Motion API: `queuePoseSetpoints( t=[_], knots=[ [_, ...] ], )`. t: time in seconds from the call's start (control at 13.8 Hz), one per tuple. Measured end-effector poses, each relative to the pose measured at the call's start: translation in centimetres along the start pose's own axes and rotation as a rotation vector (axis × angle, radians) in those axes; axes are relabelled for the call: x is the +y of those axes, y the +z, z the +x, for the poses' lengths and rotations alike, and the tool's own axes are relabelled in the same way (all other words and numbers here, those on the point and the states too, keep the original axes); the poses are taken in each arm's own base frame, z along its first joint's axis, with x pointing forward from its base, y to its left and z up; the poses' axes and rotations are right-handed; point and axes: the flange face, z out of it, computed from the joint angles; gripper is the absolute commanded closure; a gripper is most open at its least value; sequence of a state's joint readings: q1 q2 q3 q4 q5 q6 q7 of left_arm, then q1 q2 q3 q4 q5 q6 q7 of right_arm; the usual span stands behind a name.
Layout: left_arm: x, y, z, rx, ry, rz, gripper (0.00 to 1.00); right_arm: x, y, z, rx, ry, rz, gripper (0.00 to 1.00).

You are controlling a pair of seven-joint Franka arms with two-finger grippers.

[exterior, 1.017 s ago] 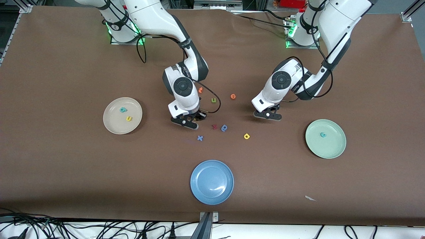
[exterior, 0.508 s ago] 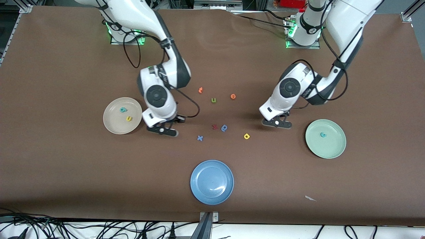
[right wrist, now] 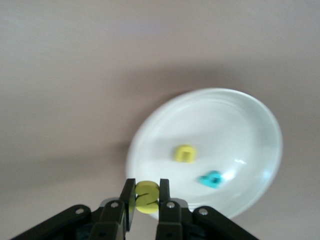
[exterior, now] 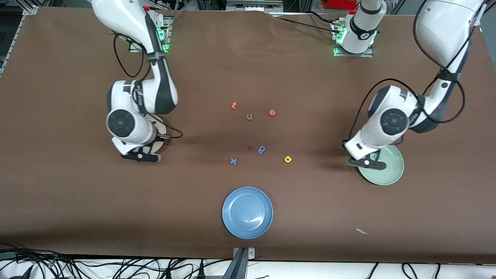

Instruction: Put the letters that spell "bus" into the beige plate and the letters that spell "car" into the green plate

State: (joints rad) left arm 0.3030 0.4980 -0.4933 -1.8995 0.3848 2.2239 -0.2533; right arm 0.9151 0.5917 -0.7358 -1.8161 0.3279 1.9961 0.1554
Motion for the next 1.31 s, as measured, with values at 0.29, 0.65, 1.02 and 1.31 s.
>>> queuePoseSetpoints(
  t=[0.29, 0.65, 1.02, 1.31],
  knots=[
    [-6.6, 3.2, -0.6, -0.054, -0.064, -0.017, 0.35, 5.3, 5.5, -0.7, -0.022, 0.037, -0.023, 0.86],
    [-9.0, 3.2, 0.6, -0.033, -0.031, -0.036, 0.0, 8.4, 7.3, -0.4, 0.014, 0.052, -0.025, 0.0],
    [1.7, 0.3, 3.6, 0.032, -0.044, -0.04, 0.0, 6.9, 3.5, 0.9, -0.002, 0.029, 0.004, 0.0],
    [14.0, 1.2, 4.8, 0.036, -0.17, -0.078, 0.0, 5.4, -4.8, 2.0, -0.035, -0.006, 0.034, 0.0]
  ],
)
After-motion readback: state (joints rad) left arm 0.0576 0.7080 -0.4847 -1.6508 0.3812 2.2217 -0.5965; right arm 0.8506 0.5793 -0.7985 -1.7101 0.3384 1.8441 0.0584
